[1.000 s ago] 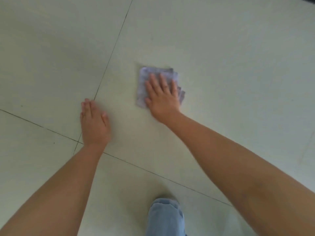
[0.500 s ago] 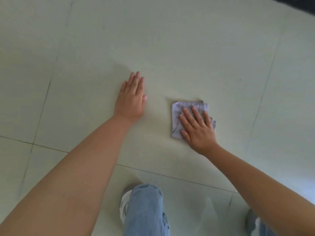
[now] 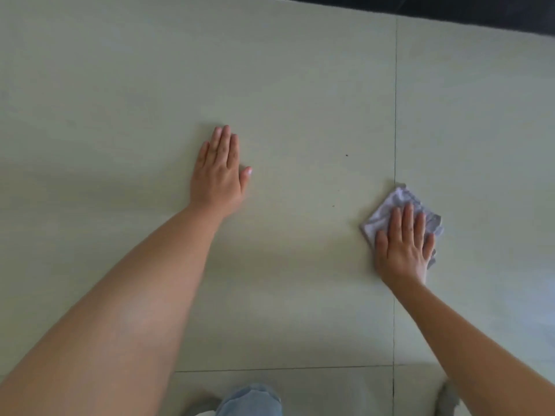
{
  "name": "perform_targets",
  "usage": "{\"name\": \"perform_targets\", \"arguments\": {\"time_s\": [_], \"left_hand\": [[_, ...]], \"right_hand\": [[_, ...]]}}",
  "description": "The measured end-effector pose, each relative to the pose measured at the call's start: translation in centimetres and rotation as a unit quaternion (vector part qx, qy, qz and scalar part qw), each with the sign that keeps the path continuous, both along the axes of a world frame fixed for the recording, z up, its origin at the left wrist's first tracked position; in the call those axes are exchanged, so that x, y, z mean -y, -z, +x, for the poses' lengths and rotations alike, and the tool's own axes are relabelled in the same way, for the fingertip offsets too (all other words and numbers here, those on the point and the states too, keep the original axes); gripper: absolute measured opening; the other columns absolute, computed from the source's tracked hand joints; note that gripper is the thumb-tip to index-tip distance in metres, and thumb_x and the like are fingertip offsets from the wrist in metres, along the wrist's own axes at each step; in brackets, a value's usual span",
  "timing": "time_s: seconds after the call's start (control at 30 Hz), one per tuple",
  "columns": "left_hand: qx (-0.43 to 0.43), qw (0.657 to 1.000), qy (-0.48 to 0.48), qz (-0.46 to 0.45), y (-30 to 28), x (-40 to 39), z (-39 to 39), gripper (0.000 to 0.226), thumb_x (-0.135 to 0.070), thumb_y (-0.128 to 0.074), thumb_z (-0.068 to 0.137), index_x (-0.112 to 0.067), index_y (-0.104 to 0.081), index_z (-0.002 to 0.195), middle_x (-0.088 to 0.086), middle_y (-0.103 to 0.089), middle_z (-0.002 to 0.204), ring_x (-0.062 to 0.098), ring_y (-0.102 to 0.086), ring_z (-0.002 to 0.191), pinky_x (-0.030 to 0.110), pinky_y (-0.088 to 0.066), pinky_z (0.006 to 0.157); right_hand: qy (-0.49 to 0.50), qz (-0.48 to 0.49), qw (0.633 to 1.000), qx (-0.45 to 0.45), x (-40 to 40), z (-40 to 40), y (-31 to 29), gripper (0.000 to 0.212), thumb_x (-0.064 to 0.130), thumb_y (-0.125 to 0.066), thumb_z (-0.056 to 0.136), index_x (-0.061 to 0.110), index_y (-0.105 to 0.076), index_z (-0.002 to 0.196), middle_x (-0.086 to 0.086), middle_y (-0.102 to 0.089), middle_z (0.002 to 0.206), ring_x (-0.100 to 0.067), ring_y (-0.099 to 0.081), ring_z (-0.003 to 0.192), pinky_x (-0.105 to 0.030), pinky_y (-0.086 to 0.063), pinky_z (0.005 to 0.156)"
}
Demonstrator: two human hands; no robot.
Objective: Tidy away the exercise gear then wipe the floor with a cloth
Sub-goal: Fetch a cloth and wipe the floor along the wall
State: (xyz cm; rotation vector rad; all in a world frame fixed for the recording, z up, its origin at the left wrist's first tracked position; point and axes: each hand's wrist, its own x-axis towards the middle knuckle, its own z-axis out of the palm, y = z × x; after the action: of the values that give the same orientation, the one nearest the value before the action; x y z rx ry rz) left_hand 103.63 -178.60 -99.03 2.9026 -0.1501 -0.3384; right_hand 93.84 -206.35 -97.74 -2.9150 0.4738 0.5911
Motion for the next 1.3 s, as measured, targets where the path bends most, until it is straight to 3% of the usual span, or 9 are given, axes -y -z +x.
{"name": "perform_targets", "arguments": {"time_s": [0.07, 0.23, 0.43, 0.63, 0.87, 1.0, 1.1, 1.2, 1.3], "left_hand": [[0.007, 1.0, 0.006, 0.009, 0.6, 0.1, 0.0, 0.068, -0.033, -0.026, 0.084, 0.014, -0.045, 0.13, 0.032, -0.044, 0.138, 0.044, -0.042, 0.131, 0.049, -0.032, 0.108], [0.033, 0.997, 0.036, 0.051, 0.9, 0.1, 0.5, 0.059, -0.027, -0.035, 0.082, 0.014, -0.057, 0.117, 0.032, -0.058, 0.123, 0.045, -0.058, 0.114, 0.038, -0.026, 0.098], [0.028, 0.998, 0.041, 0.049, 0.8, 0.0, 0.6, 0.059, -0.027, -0.036, 0.081, 0.015, -0.056, 0.118, 0.033, -0.057, 0.124, 0.045, -0.058, 0.114, 0.037, -0.025, 0.098], [0.047, 0.998, 0.028, 0.042, 1.6, -0.2, 0.7, 0.06, -0.029, -0.036, 0.08, 0.013, -0.057, 0.118, 0.03, -0.058, 0.125, 0.043, -0.059, 0.114, 0.037, -0.026, 0.097], [0.106, 0.993, 0.025, 0.037, 2.5, -0.5, 0.7, 0.058, -0.03, -0.037, 0.08, 0.011, -0.053, 0.119, 0.029, -0.058, 0.125, 0.033, -0.047, 0.121, 0.038, -0.029, 0.096], [0.133, 0.991, 0.023, 0.026, 2.9, -0.4, 0.8, 0.054, -0.028, -0.037, 0.08, 0.006, -0.04, 0.121, 0.029, -0.059, 0.124, 0.03, -0.035, 0.121, 0.039, -0.028, 0.097], [0.142, 0.989, 0.019, 0.028, 3.1, -0.4, 0.8, 0.054, -0.029, -0.036, 0.08, 0.005, -0.038, 0.122, 0.028, -0.059, 0.125, 0.029, -0.034, 0.122, 0.038, -0.027, 0.098], [0.14, 0.99, 0.014, 0.028, 3.3, -0.5, 0.7, 0.055, -0.03, -0.035, 0.08, 0.004, -0.037, 0.123, 0.027, -0.058, 0.127, 0.028, -0.033, 0.123, 0.037, -0.027, 0.098], [0.135, 0.99, 0.015, 0.023, 3.1, -0.5, 0.7, 0.055, -0.03, -0.035, 0.08, 0.004, -0.037, 0.123, 0.027, -0.058, 0.127, 0.028, -0.033, 0.123, 0.038, -0.027, 0.098]], "right_hand": [[0.041, 0.009, 0.999, -0.008, -1.2, 6.0, 0.2, 0.059, 0.043, -0.013, 0.098, 0.018, 0.001, 0.15, 0.0, 0.008, 0.16, -0.019, 0.011, 0.147, -0.042, 0.008, 0.118], [-0.156, 0.054, 0.986, 0.002, -10.0, 11.5, 1.1, 0.056, 0.043, -0.012, 0.099, 0.022, -0.003, 0.15, 0.006, 0.004, 0.16, -0.02, 0.008, 0.148, -0.042, 0.009, 0.118], [-0.238, 0.032, 0.97, -0.025, -6.5, 1.4, 1.6, 0.059, 0.044, -0.001, 0.099, 0.016, -0.042, 0.13, -0.005, -0.061, 0.13, -0.027, -0.034, 0.127, -0.036, 0.0, 0.116], [0.049, -0.022, 0.998, 0.03, 0.5, 15.2, 0.6, 0.055, 0.037, -0.017, 0.1, 0.019, -0.003, 0.15, 0.003, 0.003, 0.16, -0.02, 0.006, 0.148, -0.044, 0.002, 0.119], [-0.233, 0.037, 0.971, 0.033, -12.4, 25.1, 1.4, 0.054, 0.039, -0.019, 0.101, 0.021, -0.007, 0.15, 0.005, 0.0, 0.16, -0.021, 0.002, 0.148, -0.044, -0.001, 0.118], [-0.405, 0.03, 0.912, 0.049, -9.2, 15.6, 1.6, 0.053, 0.039, -0.013, 0.1, 0.017, -0.045, 0.136, -0.001, -0.051, 0.14, -0.025, -0.036, 0.138, -0.044, -0.022, 0.111], [-0.38, -0.011, 0.925, 0.003, -1.8, 13.7, 1.4, 0.06, 0.047, 0.0, 0.098, 0.015, -0.033, 0.137, -0.003, -0.044, 0.143, -0.017, -0.004, 0.147, -0.039, -0.01, 0.111], [-0.178, -0.033, 0.983, 0.009, -1.0, 20.3, 0.5, 0.063, 0.049, -0.006, 0.095, 0.018, -0.008, 0.15, 0.001, -0.002, 0.159, -0.02, 0.002, 0.148, -0.04, -0.003, 0.117], [-0.148, -0.022, 0.989, 0.014, -7.0, 28.0, 1.0, 0.055, 0.037, -0.016, 0.101, 0.02, 0.002, 0.15, 0.004, 0.008, 0.16, -0.019, 0.008, 0.148, -0.044, 0.001, 0.118]]}}
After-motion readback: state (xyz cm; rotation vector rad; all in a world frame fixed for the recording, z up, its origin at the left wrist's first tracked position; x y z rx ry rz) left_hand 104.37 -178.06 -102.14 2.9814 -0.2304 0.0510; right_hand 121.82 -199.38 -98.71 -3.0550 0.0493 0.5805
